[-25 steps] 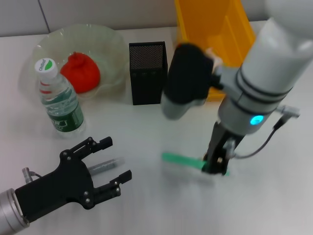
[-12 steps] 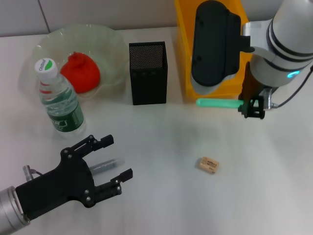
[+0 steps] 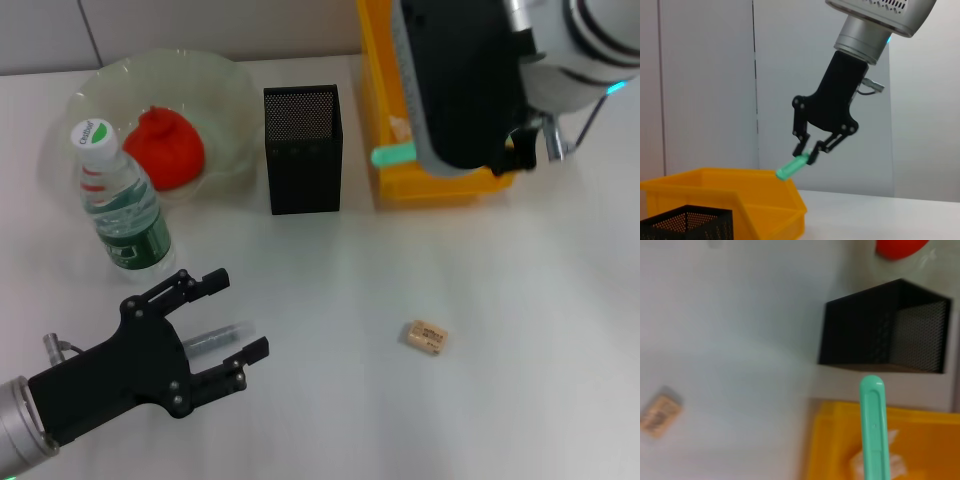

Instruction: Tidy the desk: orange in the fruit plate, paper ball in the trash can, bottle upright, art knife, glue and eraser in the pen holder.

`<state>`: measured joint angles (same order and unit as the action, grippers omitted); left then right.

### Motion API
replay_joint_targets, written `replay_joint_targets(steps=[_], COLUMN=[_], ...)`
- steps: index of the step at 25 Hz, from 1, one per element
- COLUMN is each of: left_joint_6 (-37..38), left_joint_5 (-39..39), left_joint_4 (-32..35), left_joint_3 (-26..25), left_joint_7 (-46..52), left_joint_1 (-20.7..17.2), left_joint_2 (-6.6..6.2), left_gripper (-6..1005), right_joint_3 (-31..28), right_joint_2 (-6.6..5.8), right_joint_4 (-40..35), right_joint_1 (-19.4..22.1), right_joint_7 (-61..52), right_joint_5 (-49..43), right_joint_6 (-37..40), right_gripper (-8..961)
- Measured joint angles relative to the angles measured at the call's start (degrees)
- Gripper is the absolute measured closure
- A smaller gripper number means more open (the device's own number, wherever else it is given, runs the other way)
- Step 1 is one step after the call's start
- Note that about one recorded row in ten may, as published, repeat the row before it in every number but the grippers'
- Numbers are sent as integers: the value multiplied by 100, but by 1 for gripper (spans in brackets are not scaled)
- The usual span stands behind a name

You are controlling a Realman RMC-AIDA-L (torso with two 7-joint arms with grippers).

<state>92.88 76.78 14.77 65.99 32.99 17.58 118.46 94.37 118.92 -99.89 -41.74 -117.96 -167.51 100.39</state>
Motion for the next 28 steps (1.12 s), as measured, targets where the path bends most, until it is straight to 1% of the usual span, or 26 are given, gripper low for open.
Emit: replay_joint_targets(steps=[4,5,6,8,9,10,12,13,14,15,16,18,24,25,26,28], left_joint_6=[2,2,2,2,2,3,3,2,2,3,3,2,4,5,8,11], left_joint_5=[-13,-29,-47,-99,-99,-126,-161,-170,-170,-171,-171,-185,-257,-270,-288,-302], left_joint_4=[0,0,0,-6,-6,-12,-20,-25,-25,-26,-26,-33,-44,-44,-44,-50], left_joint_3=[-33,-33,-34,-34,-34,-34,-34,-34,-34,-34,-34,-34,-34,-34,-34,-34], left_joint_7=[1,2,3,4,4,5,5,5,5,5,5,5,5,5,5,5], left_joint_1=[9,12,13,15,15,16,17,18,18,18,18,18,5,1,-5,-12], left_joint_2=[6,9,10,11,11,11,14,19,19,22,22,26,29,29,28,28], left_gripper=[239,239,240,240,240,240,241,241,241,241,241,242,243,243,243,244], right_joint_3=[-303,-382,-382,-434,-434,-484,-518,-555,-555,-566,-566,-538,-441,-395,-395,-355], right_joint_2=[-1,1,1,22,22,26,26,33,33,44,44,58,47,33,33,16], right_joint_4=[-76,-85,-85,-99,-99,-94,-82,-55,-55,-41,-41,3,262,446,446,720], right_joint_1=[163,264,264,427,427,501,532,610,610,694,694,758,719,687,687,623], right_joint_7=[737,1131,1131,1637,1637,1920,2045,2385,2385,2734,2734,3184,3626,3853,3853,4078], right_joint_5=[-4,-4,-4,-4,-4,-6,-7,-9,-9,-10,-10,-10,-6,-5,-5,-3], right_joint_6=[-500,-765,-765,-1178,-1178,-1457,-1580,-1874,-1874,-2143,-2143,-2429,-2804,-3093,-3093,-3487], right_gripper=[790,790,790,790,790,789,789,789,789,790,790,790,789,789,789,789])
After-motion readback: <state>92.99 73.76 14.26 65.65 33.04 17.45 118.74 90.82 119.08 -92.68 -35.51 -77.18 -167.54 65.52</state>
